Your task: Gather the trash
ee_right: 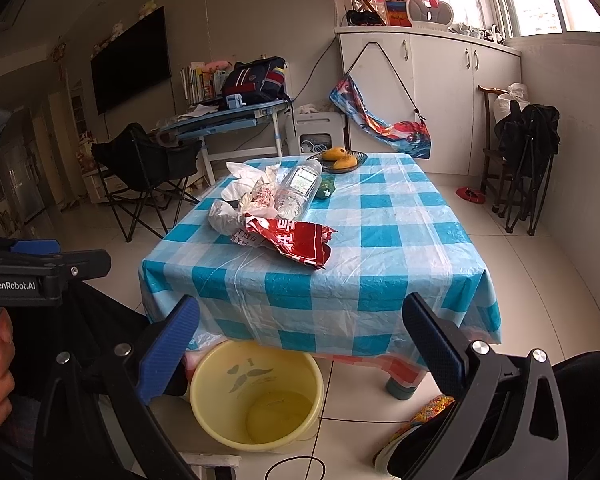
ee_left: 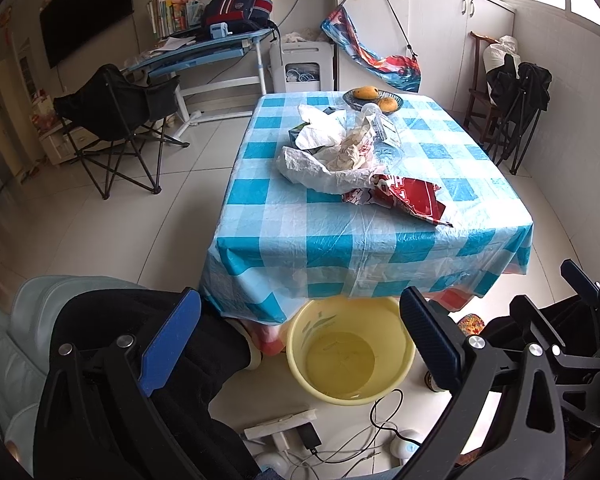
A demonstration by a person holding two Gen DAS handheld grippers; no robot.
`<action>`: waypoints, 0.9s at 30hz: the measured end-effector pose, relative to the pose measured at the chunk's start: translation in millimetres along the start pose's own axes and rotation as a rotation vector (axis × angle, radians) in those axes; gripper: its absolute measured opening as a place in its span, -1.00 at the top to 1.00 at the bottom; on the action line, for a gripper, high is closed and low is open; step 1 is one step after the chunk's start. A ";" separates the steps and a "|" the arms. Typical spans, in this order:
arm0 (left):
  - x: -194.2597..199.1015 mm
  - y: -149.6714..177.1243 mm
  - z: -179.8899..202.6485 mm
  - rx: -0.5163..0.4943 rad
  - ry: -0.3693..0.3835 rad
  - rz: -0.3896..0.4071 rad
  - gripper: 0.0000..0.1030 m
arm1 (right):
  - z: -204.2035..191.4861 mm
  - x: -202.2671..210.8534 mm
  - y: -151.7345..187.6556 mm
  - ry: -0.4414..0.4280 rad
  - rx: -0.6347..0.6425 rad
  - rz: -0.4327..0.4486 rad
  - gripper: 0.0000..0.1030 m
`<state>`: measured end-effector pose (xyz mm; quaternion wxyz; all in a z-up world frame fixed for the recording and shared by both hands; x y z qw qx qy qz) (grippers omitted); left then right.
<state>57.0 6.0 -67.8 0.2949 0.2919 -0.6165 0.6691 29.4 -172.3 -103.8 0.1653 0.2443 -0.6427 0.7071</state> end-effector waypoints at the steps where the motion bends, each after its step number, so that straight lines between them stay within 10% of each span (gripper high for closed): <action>1: -1.5 -0.5 0.2 0.001 0.001 -0.003 -0.87 | -0.2 -0.9 -0.2 0.000 0.001 -0.001 -0.90; 27: -95.6 -51.0 -2.1 0.069 0.024 -0.099 -0.87 | -4.2 -79.9 -28.4 -0.067 0.112 -0.093 -0.67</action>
Point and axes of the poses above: each gripper's, at about its wrist camera, not at the fingertips, and x roughly against the way its jaws point, z to its right, y to its underside, the point moved 7 cm from there along -x, roughly the way its jaws point, and after that the axes turned 12 degrees about x, right-handed, at the moved point
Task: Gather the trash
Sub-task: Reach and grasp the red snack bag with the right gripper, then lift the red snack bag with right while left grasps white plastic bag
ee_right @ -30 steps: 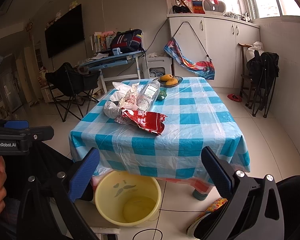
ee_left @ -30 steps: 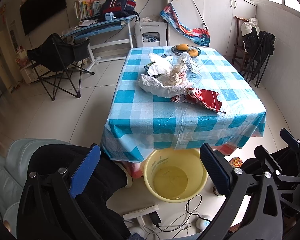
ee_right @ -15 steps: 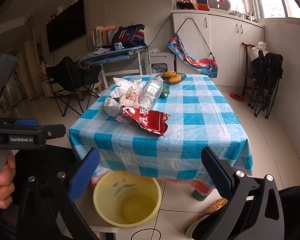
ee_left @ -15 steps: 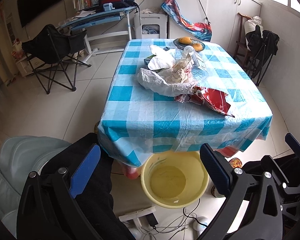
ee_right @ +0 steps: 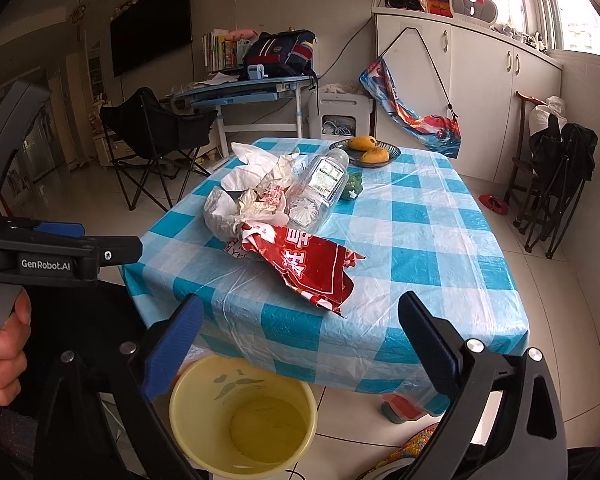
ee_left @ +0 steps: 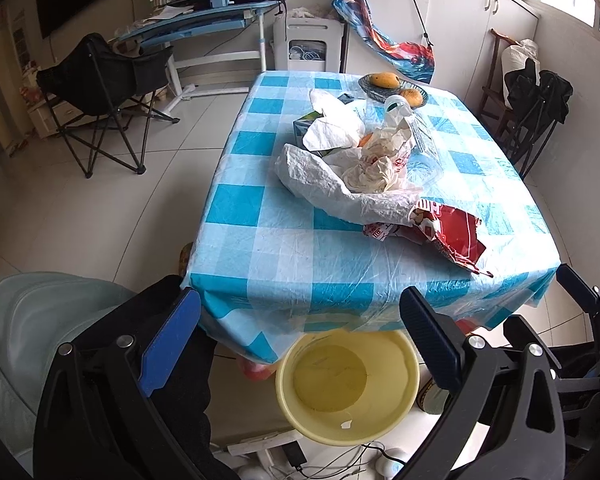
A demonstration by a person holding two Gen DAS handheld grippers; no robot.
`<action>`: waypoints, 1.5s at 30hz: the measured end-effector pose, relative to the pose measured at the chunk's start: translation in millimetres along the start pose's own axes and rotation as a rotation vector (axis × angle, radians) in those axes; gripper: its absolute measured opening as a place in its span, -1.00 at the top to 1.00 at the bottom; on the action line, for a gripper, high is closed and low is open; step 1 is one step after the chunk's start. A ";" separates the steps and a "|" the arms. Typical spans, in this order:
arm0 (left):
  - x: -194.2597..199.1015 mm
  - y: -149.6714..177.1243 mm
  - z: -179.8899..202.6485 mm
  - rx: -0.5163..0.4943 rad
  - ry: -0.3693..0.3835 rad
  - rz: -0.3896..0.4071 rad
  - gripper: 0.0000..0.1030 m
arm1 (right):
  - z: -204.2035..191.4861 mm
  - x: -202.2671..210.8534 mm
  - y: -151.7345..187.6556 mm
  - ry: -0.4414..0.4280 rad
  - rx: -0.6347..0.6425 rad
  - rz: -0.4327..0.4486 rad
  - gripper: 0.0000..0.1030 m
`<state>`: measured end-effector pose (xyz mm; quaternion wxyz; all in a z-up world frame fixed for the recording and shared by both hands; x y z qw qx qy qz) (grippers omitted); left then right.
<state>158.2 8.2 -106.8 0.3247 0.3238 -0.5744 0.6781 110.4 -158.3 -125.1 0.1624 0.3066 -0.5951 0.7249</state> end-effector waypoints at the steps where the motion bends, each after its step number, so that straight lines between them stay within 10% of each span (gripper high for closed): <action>1: -2.7 -1.3 0.4 0.001 0.000 -0.004 -0.87 | 0.4 -3.7 1.0 -0.010 -0.006 -0.011 -0.61; 25: -45.9 -28.2 9.5 0.019 -0.018 -0.041 -0.87 | -7.7 -71.8 -11.7 -0.031 0.147 -0.138 -0.01; 34: -62.0 -35.3 5.7 0.055 -0.008 -0.073 -0.87 | -3.4 -87.1 1.5 -0.061 0.117 -0.193 0.53; 45: -96.9 -47.6 9.7 0.188 0.070 -0.186 -0.87 | 11.6 -78.7 1.7 -0.084 0.006 -0.169 0.73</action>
Point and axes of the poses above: each gripper's, at about its wrist camera, not at the fingertips, and x roughly against the way its jaws point, z to its right, y to its underside, the point moved 7 cm from there along -x, roughly the way its jaws point, and after that the axes turned 12 degrees about x, right-handed, at the moved point
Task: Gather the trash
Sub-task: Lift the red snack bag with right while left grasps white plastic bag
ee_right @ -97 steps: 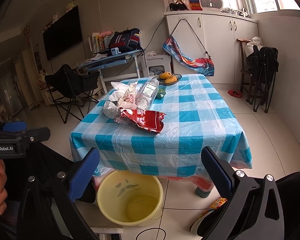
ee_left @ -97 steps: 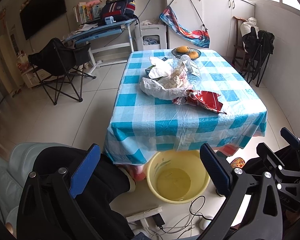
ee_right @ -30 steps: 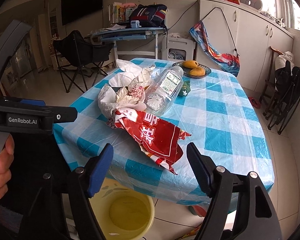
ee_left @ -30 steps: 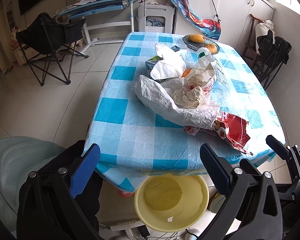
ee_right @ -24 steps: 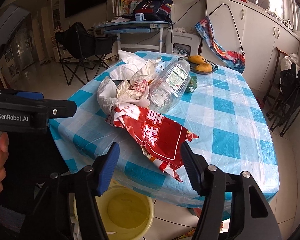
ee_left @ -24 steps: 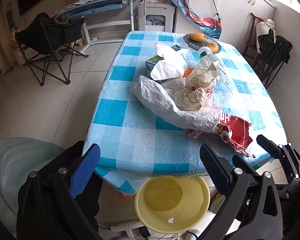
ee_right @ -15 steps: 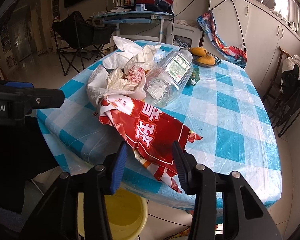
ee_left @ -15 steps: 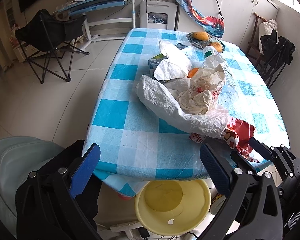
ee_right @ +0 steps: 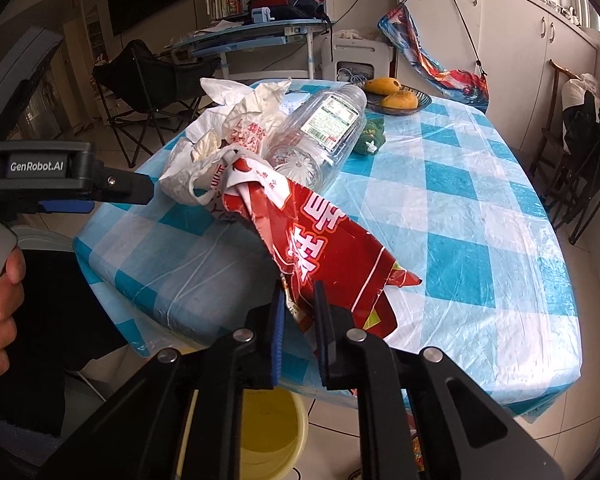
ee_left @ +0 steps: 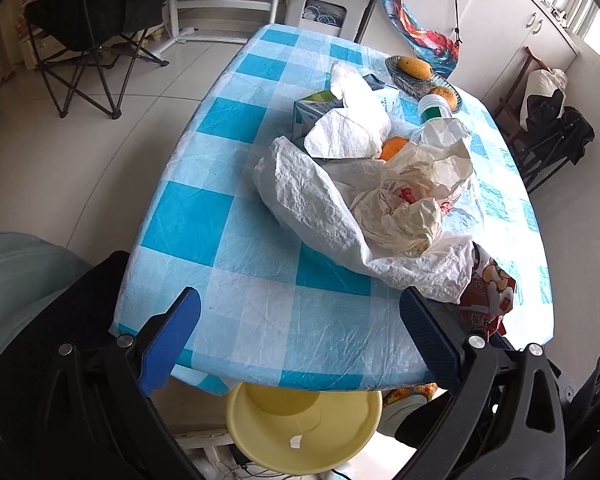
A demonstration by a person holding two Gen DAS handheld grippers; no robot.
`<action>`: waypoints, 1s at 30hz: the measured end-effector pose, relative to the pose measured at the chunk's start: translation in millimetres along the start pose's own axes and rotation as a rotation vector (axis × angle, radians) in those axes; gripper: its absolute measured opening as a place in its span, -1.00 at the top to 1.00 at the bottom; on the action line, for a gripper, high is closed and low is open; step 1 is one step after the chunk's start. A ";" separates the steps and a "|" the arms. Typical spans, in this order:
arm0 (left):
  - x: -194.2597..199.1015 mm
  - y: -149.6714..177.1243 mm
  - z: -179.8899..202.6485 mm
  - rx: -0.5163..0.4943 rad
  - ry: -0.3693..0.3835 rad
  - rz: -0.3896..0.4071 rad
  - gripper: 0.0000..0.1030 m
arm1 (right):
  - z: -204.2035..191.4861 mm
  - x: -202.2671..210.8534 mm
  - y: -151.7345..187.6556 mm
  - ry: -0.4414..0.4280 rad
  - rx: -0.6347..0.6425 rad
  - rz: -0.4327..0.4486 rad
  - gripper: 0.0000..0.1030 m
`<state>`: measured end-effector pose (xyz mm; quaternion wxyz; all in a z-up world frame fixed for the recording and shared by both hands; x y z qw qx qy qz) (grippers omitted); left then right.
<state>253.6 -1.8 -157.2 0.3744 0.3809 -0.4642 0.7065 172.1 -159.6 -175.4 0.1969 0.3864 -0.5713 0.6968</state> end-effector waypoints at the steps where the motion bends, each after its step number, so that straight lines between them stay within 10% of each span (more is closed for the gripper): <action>1: -4.1 -1.6 0.4 0.016 0.004 -0.014 -0.87 | 0.5 1.0 0.8 -0.002 -0.006 0.002 0.73; 6: -28.7 -8.9 1.2 0.068 -0.009 -0.060 -0.77 | 2.6 5.0 3.2 -0.014 -0.032 0.008 0.73; 11: -42.2 -15.4 7.7 0.056 -0.015 -0.079 0.00 | 7.8 6.3 4.4 -0.025 -0.057 0.016 0.73; 13: -45.0 -16.6 11.8 0.052 0.011 -0.114 0.73 | 9.0 7.4 5.0 -0.029 -0.068 0.020 0.73; 16: -34.8 -24.4 17.7 0.028 0.038 -0.084 0.92 | 10.1 9.6 5.2 -0.030 -0.077 0.026 0.73; 23: 32.2 -41.1 40.5 -0.124 0.161 0.107 0.93 | 8.4 12.9 5.1 -0.039 -0.081 0.039 0.73; 30: 66.8 -58.6 32.8 -0.061 0.306 0.149 0.94 | 8.0 15.9 6.1 -0.042 -0.083 0.046 0.73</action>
Point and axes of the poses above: each gripper's, at about its wrist camera, not at the fingertips, and x roughly against the way its jaws point, z to its right, y to its underside, the point moved 7 cm from there along -x, roughly the way its jaws point, and after that the axes turned 12 degrees about x, right-handed, at the moved point
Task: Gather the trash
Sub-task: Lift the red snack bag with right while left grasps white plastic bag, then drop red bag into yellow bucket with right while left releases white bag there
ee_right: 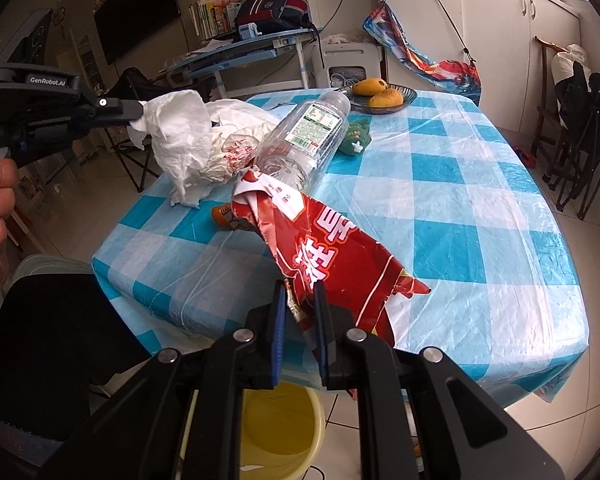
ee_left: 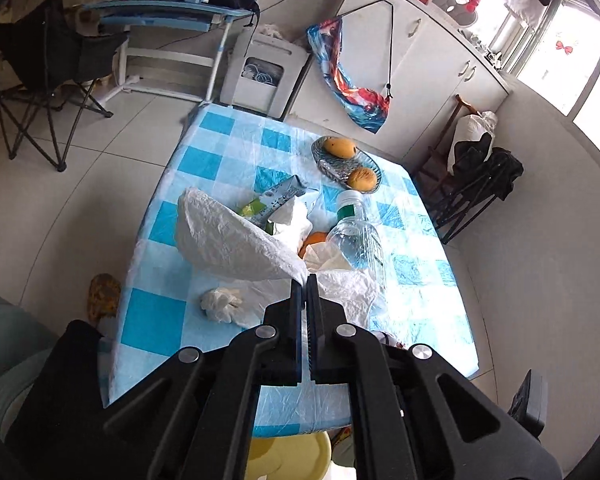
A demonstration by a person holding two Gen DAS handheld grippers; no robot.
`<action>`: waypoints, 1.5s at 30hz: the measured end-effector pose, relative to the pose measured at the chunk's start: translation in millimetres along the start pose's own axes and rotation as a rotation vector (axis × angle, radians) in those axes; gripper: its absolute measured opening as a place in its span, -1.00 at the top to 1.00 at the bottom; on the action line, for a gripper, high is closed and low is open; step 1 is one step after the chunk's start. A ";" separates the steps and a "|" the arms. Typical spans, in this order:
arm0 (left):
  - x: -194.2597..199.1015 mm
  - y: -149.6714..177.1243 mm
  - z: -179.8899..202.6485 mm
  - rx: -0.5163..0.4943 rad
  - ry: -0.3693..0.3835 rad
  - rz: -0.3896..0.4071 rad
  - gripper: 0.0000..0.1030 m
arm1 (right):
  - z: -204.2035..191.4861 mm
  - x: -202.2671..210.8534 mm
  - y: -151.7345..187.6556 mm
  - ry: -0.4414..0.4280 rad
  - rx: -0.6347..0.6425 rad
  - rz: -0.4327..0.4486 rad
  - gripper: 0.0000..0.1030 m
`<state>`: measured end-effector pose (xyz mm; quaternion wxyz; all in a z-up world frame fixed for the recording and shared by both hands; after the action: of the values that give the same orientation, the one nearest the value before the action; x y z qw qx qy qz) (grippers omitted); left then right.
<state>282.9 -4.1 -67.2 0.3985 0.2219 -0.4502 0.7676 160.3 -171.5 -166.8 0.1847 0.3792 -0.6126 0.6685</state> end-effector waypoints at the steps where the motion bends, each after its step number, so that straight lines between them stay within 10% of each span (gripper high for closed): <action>1: 2.6 -2.4 2.9 -0.008 0.008 0.002 0.94 | -0.1 0.1 0.2 -0.001 -0.001 0.000 0.73; 23: 51.8 82.4 -35.3 -0.109 -0.057 -0.096 0.93 | -25.2 31.9 -1.9 0.028 0.115 0.062 0.70; 25: 53.7 86.9 -39.4 -0.102 -0.054 -0.103 0.93 | -22.7 29.8 -6.1 0.056 0.131 0.071 -0.03; 27: 54.0 91.3 -39.6 -0.103 -0.051 -0.109 0.93 | -20.4 24.9 -11.7 0.101 0.164 0.080 -0.24; 30: 52.7 98.7 -34.9 -0.113 -0.042 -0.124 0.93 | -14.9 8.2 -15.6 0.138 0.195 0.043 -0.13; 34: 49.2 112.2 -29.2 -0.135 -0.037 -0.153 0.93 | -6.0 -14.0 -7.6 0.125 0.179 -0.030 0.73; 45: 50.5 144.2 -31.0 -0.174 -0.044 -0.213 0.93 | -41.9 32.4 18.1 -0.129 0.071 -0.036 0.90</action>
<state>136.9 3.7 -121.4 0.4856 0.2499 -0.4974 0.6740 114.8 -141.6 -153.8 0.1431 0.4387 -0.5923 0.6604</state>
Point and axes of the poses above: each gripper's, at about its wrist camera, not at the fingertips, and x roughly against the way its jaws point, z to its right, y to its underside, the point moved 7 cm from there along -x, roughly the way its jaws point, and after that the axes turned 12 degrees about x, right-handed, at the moved point
